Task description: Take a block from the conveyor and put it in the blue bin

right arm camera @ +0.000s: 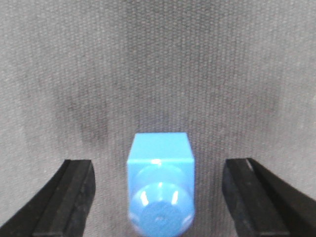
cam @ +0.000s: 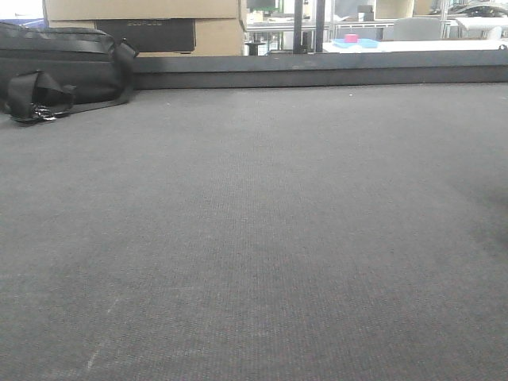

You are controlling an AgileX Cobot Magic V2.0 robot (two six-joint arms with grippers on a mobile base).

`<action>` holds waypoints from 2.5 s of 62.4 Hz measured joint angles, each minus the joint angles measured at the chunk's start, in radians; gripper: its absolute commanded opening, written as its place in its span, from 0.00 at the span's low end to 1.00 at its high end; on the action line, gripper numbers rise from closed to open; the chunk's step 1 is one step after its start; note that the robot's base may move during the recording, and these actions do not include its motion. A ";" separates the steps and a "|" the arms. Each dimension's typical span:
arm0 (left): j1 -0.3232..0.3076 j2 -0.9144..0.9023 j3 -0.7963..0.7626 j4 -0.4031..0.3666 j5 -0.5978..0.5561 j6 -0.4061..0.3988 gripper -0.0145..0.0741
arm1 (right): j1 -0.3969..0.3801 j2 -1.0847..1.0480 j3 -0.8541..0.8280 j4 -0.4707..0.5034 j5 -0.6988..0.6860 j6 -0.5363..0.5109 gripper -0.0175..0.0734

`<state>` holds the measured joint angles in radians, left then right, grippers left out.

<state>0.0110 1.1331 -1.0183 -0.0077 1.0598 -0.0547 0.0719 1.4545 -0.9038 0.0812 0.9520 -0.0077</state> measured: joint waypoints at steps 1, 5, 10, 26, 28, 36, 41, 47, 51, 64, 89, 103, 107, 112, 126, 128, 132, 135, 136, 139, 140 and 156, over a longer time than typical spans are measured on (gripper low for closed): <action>0.000 0.000 0.000 0.000 0.000 0.000 0.04 | 0.000 0.000 0.000 -0.002 -0.004 0.000 0.66; 0.000 0.000 0.000 0.000 0.000 0.000 0.04 | 0.000 0.000 0.011 -0.007 -0.020 -0.004 0.66; 0.000 0.000 0.000 0.000 0.000 0.000 0.04 | 0.000 0.000 0.032 -0.007 -0.033 -0.017 0.66; 0.000 0.000 0.000 0.000 0.000 0.000 0.04 | 0.000 0.000 0.040 -0.009 -0.041 -0.033 0.66; 0.000 0.000 0.000 0.000 0.000 0.000 0.04 | 0.000 0.000 0.040 -0.009 -0.041 -0.033 0.64; 0.000 0.000 0.000 0.000 0.000 0.000 0.04 | 0.000 0.000 0.040 -0.009 -0.041 -0.035 0.50; 0.000 0.000 0.000 0.000 0.000 0.000 0.04 | 0.000 0.000 0.040 -0.009 -0.041 -0.037 0.36; 0.000 0.000 0.000 0.000 0.005 0.000 0.04 | 0.000 0.000 0.040 -0.009 -0.041 -0.037 0.13; 0.000 0.000 0.000 0.000 0.013 0.000 0.04 | 0.000 0.000 0.040 -0.009 -0.041 -0.037 0.01; 0.000 0.013 -0.002 0.000 0.030 0.000 0.04 | 0.000 -0.006 0.040 0.001 -0.032 -0.037 0.01; 0.000 0.268 -0.087 0.028 0.099 0.048 0.27 | 0.000 -0.171 -0.106 0.027 0.019 -0.037 0.01; 0.000 0.322 -0.108 0.090 0.063 0.055 0.65 | 0.000 -0.230 -0.135 0.027 0.046 -0.037 0.01; 0.000 0.322 -0.108 0.116 0.046 0.055 0.67 | 0.000 -0.236 -0.135 0.028 0.056 -0.037 0.01; 0.000 0.322 -0.102 0.135 0.008 0.055 0.67 | 0.000 -0.238 -0.135 0.030 0.063 -0.037 0.01; 0.047 0.322 -0.035 0.143 -0.083 0.055 0.67 | 0.000 -0.238 -0.135 0.030 0.070 -0.037 0.01; 0.058 0.322 -0.027 0.141 -0.091 0.055 0.67 | 0.000 -0.238 -0.135 0.030 0.070 -0.037 0.01; 0.075 0.322 -0.017 0.141 -0.106 0.055 0.67 | 0.000 -0.238 -0.135 0.030 0.072 -0.037 0.01; 0.085 0.322 -0.014 0.138 -0.113 0.068 0.67 | 0.000 -0.238 -0.135 0.032 0.072 -0.037 0.01; 0.085 0.322 -0.012 0.138 -0.115 0.071 0.67 | 0.000 -0.238 -0.135 0.032 0.072 -0.037 0.01; 0.087 0.322 -0.012 0.137 -0.127 0.075 0.67 | 0.000 -0.238 -0.135 0.032 0.072 -0.037 0.01; 0.087 0.322 -0.012 0.134 -0.131 0.077 0.67 | 0.000 -0.238 -0.135 0.032 0.072 -0.037 0.01; 0.087 0.385 -0.012 0.074 -0.136 0.081 0.62 | 0.000 -0.238 -0.135 0.032 0.074 -0.037 0.01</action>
<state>0.0983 1.5178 -1.0306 0.0661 0.9241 0.0262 0.0719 1.2163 -1.0392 0.1129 1.0260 -0.0446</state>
